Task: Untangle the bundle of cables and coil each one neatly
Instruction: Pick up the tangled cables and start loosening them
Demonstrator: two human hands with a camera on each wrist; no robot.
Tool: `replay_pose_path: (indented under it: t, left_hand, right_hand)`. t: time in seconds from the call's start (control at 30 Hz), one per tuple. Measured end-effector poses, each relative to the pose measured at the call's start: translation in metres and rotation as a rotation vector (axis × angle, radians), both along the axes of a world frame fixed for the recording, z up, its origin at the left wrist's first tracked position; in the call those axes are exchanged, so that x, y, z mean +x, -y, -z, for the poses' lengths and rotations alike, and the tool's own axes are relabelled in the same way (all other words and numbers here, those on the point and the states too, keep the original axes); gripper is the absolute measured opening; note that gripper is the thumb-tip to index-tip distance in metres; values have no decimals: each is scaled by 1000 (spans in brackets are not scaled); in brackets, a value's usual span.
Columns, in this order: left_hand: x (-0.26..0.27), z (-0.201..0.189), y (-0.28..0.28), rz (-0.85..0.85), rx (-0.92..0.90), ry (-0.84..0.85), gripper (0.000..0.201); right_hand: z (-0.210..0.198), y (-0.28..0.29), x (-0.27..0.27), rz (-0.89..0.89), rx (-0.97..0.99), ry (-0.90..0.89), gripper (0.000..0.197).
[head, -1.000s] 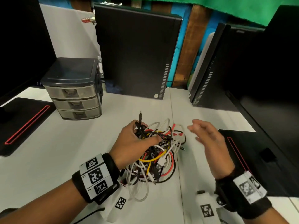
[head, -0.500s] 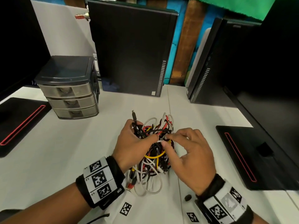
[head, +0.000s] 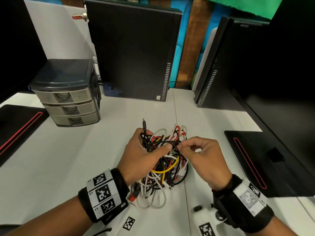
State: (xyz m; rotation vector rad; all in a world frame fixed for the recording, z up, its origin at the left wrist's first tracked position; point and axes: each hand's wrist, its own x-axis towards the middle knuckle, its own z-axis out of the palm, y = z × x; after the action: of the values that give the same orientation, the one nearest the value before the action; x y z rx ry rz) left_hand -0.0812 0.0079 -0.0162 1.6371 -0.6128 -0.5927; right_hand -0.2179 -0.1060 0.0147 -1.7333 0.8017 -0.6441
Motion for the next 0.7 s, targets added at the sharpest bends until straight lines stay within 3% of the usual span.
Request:
replay_pose_path:
  t: [0.13, 0.23, 0.37, 0.43, 0.6, 0.7]
  left_hand:
    - [2, 1, 4, -103, 20, -48, 41]
    - [6, -2, 4, -123, 0, -74, 34]
    - [5, -1, 2, -40, -5, -23, 38]
    - [6, -1, 3, -50, -1, -36, 40]
    - [26, 0, 4, -174, 30, -216, 46]
    - [37, 6, 2, -134, 92, -263, 59]
  right_hand:
    - [-2, -5, 1, -32, 52, 73, 11]
    - [-7, -9, 2, -145, 380, 202, 5]
    - [-9, -1, 1, -213, 580, 111, 21]
    - [-8, 4, -2, -234, 611, 130, 29]
    - [-9, 5, -11, -540, 525, 297, 31]
    - [-15, 11, -10, -439, 506, 327, 24]
